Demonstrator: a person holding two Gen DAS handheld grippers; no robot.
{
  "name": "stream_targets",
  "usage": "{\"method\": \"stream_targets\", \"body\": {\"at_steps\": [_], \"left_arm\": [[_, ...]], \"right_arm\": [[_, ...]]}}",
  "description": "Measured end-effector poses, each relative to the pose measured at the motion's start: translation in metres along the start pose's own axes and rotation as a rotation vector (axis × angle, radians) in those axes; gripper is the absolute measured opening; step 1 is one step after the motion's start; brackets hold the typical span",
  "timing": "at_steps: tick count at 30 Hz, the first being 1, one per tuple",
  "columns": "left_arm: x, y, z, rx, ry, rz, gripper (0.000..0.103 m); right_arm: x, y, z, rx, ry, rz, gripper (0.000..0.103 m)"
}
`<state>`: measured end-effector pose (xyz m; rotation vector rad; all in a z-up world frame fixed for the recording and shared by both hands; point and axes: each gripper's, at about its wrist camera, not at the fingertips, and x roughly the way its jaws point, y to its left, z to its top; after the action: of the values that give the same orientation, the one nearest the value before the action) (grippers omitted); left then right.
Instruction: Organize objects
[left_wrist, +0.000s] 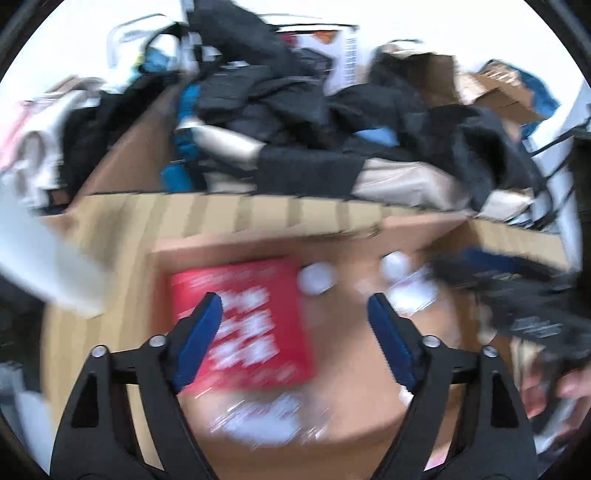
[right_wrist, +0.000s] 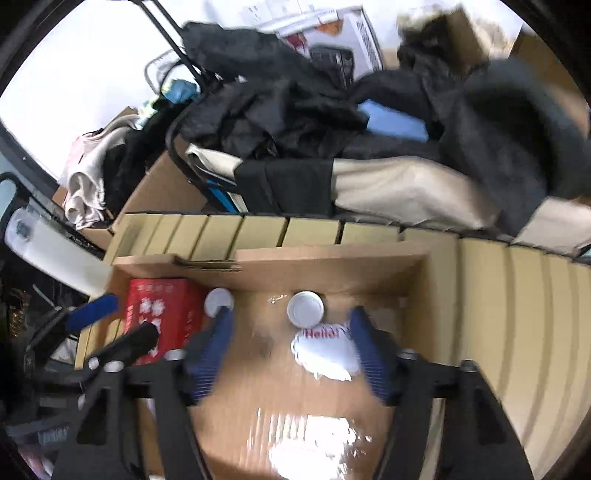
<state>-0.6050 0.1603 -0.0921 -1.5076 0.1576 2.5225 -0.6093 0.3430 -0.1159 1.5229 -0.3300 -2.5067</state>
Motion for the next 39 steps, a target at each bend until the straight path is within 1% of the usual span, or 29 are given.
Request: {"method": "stream_targets", "body": {"at_steps": [1,2,3,4,6,8,9,11,13,17,19,20,22,24,26,27,28,29,31,32,34,36,37,38,39], "left_arm": [[-0.010,0.005,-0.003,-0.002,0.013,0.042,0.079],[-0.029,0.013,-0.009,-0.007,0.020,0.082,0.079],[-0.043,0.019,-0.015,-0.007,0.016,0.093,0.079],[-0.064,0.026,-0.023,-0.007,0.005,0.107,0.079],[-0.102,0.037,-0.038,-0.015,-0.020,0.133,0.082],[-0.145,0.046,-0.056,-0.032,-0.050,0.156,0.088],[-0.160,0.048,-0.062,-0.033,-0.059,0.161,0.089],[-0.197,0.050,-0.079,-0.027,-0.082,0.170,0.093],[-0.225,0.049,-0.094,-0.018,-0.114,0.180,0.096],[-0.263,0.041,-0.128,0.013,-0.149,0.179,0.098],[-0.278,0.036,-0.147,0.030,-0.159,0.162,0.098],[-0.288,0.032,-0.159,0.048,-0.171,0.156,0.098],[-0.301,0.025,-0.174,0.088,-0.185,0.168,0.098],[-0.318,0.020,-0.186,0.115,-0.201,0.174,0.098],[-0.340,0.018,-0.197,0.135,-0.227,0.159,0.098],[-0.352,0.019,-0.203,0.147,-0.244,0.153,0.099],[-0.361,0.020,-0.208,0.161,-0.264,0.155,0.103],[-0.372,0.021,-0.214,0.176,-0.292,0.164,0.103],[-0.388,0.025,-0.226,0.188,-0.328,0.187,0.103],[-0.394,0.028,-0.232,0.192,-0.339,0.183,0.103],[-0.401,0.035,-0.243,0.191,-0.344,0.150,0.103],[-0.397,0.046,-0.253,0.191,-0.347,0.102,0.103],[-0.391,0.051,-0.258,0.204,-0.353,0.068,0.103],[-0.380,0.056,-0.265,0.232,-0.358,0.019,0.103],[-0.365,0.061,-0.272,0.249,-0.362,-0.023,0.103]], "right_arm": [[-0.016,0.004,-0.002,-0.025,-0.009,-0.008,0.073],[-0.035,0.008,-0.005,-0.053,-0.011,-0.026,0.073],[-0.051,0.011,-0.008,-0.071,-0.012,-0.053,0.073],[-0.073,0.012,-0.013,-0.083,-0.017,-0.080,0.073],[-0.115,0.013,-0.023,-0.101,-0.035,-0.092,0.073],[-0.154,0.015,-0.035,-0.121,-0.051,-0.106,0.076],[-0.172,0.015,-0.043,-0.134,-0.056,-0.114,0.083],[-0.207,0.016,-0.065,-0.150,-0.069,-0.157,0.083],[-0.232,0.017,-0.082,-0.145,-0.090,-0.178,0.083],[-0.277,0.025,-0.116,-0.131,-0.147,-0.155,0.083],[-0.291,0.032,-0.133,-0.153,-0.163,-0.156,0.083],[-0.298,0.037,-0.143,-0.172,-0.172,-0.174,0.083],[-0.313,0.047,-0.160,-0.218,-0.201,-0.179,0.083],[-0.327,0.059,-0.178,-0.262,-0.217,-0.152,0.083],[-0.343,0.069,-0.193,-0.292,-0.249,-0.138,0.083],[-0.354,0.075,-0.203,-0.314,-0.272,-0.131,0.083],[-0.366,0.081,-0.212,-0.337,-0.291,-0.110,0.083],[-0.374,0.085,-0.220,-0.352,-0.295,-0.084,0.083],[-0.384,0.090,-0.233,-0.363,-0.243,-0.036,0.083],[-0.387,0.092,-0.240,-0.368,-0.222,-0.022,0.083],[-0.391,0.097,-0.258,-0.377,-0.207,-0.010,0.083],[-0.384,0.102,-0.275,-0.397,-0.173,0.006,0.083],[-0.376,0.106,-0.284,-0.414,-0.153,0.033,0.083],[-0.366,0.109,-0.291,-0.426,-0.135,0.060,0.083],[-0.353,0.113,-0.297,-0.447,-0.115,0.084,0.083]]}}
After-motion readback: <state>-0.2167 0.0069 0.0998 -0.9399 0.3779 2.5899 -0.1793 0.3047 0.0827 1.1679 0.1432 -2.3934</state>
